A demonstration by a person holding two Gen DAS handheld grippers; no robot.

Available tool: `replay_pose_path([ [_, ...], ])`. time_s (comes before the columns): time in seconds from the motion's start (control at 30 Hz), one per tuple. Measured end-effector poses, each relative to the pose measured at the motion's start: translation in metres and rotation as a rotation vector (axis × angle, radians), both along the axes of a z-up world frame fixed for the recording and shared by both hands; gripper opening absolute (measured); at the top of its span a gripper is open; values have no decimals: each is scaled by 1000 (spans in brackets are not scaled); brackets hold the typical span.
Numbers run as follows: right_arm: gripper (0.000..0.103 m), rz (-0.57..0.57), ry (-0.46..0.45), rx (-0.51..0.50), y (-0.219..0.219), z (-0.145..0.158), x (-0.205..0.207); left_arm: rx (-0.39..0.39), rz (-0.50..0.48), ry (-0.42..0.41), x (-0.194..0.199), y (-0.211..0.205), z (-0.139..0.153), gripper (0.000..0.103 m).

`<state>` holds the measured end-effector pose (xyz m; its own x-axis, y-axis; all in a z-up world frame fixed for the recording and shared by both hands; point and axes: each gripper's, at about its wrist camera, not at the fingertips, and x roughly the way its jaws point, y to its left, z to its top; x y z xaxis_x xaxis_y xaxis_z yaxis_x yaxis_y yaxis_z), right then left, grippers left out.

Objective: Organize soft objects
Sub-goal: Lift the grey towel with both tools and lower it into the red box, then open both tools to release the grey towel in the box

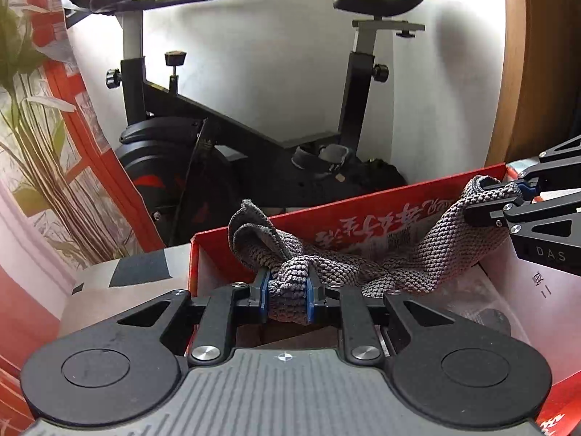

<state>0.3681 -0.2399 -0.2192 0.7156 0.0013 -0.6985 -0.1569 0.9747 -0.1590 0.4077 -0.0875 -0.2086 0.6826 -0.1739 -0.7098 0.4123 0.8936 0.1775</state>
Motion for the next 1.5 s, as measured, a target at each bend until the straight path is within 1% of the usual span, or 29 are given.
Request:
replay_pose_path([
  [0.07, 12, -2, 20, -27, 4, -7, 5, 33, 12, 34, 6, -2, -3, 20],
  [0.17, 12, 0, 69, -33, 5, -15, 14, 63, 7, 88, 14, -4, -10, 20],
  [0.27, 12, 2, 109, -37, 5, -20, 20, 44, 4, 144, 20, 1, -14, 20],
  [0.33, 12, -8, 119, -40, 5, -22, 22, 27, -2, 160, 21, 4, -15, 21],
  [0.43, 13, -14, 182, -25, 3, -29, 28, 17, 0, 179, 20, 5, -16, 23],
  [0.5, 15, -19, 223, -7, 0, -33, 33, -3, -5, 171, 17, 8, -14, 26],
  [0.53, 18, -26, 236, 1, -1, -33, 35, -16, -19, 161, 14, 9, -13, 32],
  [0.57, 21, -34, 240, 10, -2, -33, 35, -31, -35, 151, 11, 11, -11, 42],
  [0.6, 25, -41, 239, 20, -4, -33, 35, -43, -48, 139, 9, 11, -9, 47],
  [0.63, 28, -48, 235, 33, -6, -31, 35, -53, -55, 121, 6, 12, -6, 55],
  [0.67, 29, -57, 230, 50, -9, -29, 34, -62, -60, 106, 3, 13, -4, 57],
  [0.73, 31, -64, 200, 81, -14, -22, 28, -87, -63, 83, -7, 15, 3, 59],
  [0.77, 39, -70, 181, 92, -16, -17, 23, -102, -56, 77, -11, 16, 6, 62],
  [0.8, 53, -78, 154, 106, -18, -12, 17, -125, -49, 71, -16, 18, 11, 64],
  [0.83, 66, -71, 126, 133, -22, -6, 10, -143, -48, 63, -21, 20, 15, 71],
  [0.87, 69, -69, 102, 150, -24, -1, 3, -150, -46, 47, -27, 22, 19, 77],
  [0.9, 72, -79, 78, 160, -26, 5, -4, -147, -42, 22, -35, 22, 25, 80],
  [0.97, 77, -94, 45, 185, -29, 16, -17, -144, -44, -27, -50, 23, 35, 94],
  [1.03, 93, -109, -8, 196, -30, 27, -37, -154, -39, -67, -66, 25, 47, 101],
  [1.1, 101, -117, -67, 196, -27, 36, -57, -165, -36, -113, -85, 28, 58, 103],
  [1.17, 103, -116, -107, 210, -23, 41, -78, -166, -29, -159, -105, 33, 67, 103],
  [1.3, 103, -127, -179, 257, -19, 48, -117, -157, -21, -228, -141, 44, 74, 103],
  [1.4, 103, -121, -252, 240, -12, 51, -152, -166, -15, -266, -173, 56, 76, 103],
  [1.43, 103, -117, -276, 234, -9, 51, -165, -171, 1, -282, -185, 62, 77, 103],
  [1.5, 103, -115, -317, 237, -6, 50, -186, -203, 32, -289, -205, 73, 75, 103],
])
